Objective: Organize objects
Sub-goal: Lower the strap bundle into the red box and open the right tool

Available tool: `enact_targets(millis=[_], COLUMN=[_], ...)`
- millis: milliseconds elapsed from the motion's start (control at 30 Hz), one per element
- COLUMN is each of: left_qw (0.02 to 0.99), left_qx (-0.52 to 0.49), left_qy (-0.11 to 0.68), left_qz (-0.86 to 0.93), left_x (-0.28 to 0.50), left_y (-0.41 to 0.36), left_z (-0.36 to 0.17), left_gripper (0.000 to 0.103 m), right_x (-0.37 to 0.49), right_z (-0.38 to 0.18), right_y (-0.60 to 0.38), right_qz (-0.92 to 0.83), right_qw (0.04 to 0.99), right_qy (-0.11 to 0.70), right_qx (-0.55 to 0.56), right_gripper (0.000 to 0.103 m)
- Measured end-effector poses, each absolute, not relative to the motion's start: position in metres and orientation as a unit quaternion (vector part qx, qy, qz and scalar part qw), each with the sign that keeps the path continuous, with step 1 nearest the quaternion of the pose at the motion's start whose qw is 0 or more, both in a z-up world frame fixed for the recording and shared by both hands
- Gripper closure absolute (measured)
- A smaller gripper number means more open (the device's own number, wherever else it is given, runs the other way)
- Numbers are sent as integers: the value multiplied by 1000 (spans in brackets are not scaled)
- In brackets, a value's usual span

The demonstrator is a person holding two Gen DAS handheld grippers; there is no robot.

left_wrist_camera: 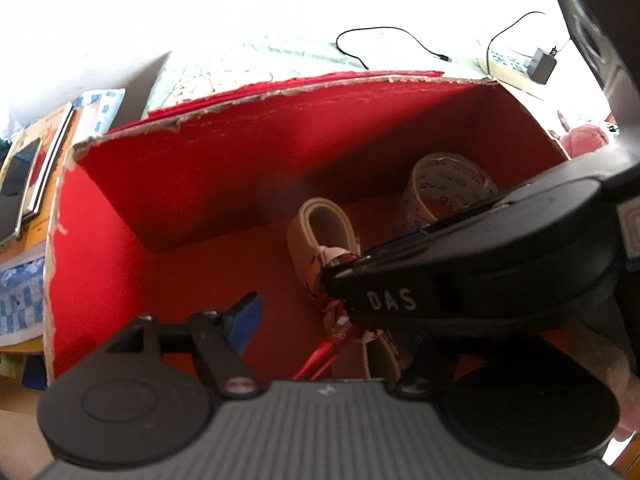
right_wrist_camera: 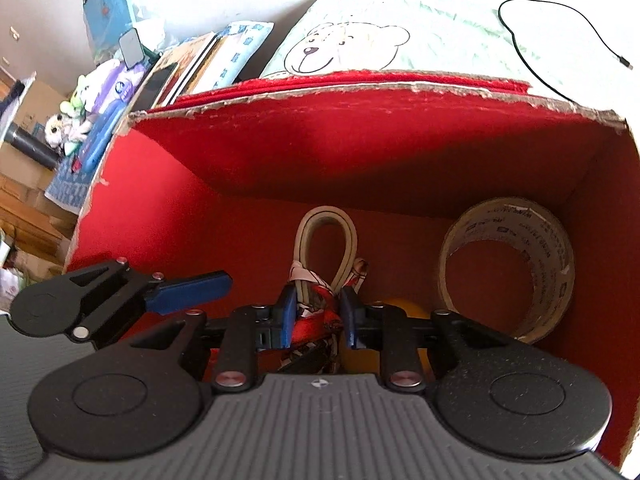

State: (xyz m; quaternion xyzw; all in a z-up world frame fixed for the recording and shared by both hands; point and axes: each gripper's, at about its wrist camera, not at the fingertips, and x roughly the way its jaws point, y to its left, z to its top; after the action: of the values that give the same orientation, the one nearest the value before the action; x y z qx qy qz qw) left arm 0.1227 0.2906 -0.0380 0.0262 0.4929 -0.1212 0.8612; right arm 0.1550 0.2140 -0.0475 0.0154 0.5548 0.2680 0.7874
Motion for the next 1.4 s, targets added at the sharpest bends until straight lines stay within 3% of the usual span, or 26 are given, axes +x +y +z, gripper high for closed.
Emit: enact_targets(millis=[333,1400], left_qw=[864,869], left_qx=[44,58], left_qy=[491,483], left_qz=[-103,-88], left_x=[125,125], left_y=[287,284], left_z=[-42,-41], left_gripper=[25,20], right_x=[149,140], right_z=[-44,-38], right_y=[215,199], right_qz=[253,189], right_qw=[804,849], right_qy=[537,492], right_qx=[12,47], right_gripper=[81,79])
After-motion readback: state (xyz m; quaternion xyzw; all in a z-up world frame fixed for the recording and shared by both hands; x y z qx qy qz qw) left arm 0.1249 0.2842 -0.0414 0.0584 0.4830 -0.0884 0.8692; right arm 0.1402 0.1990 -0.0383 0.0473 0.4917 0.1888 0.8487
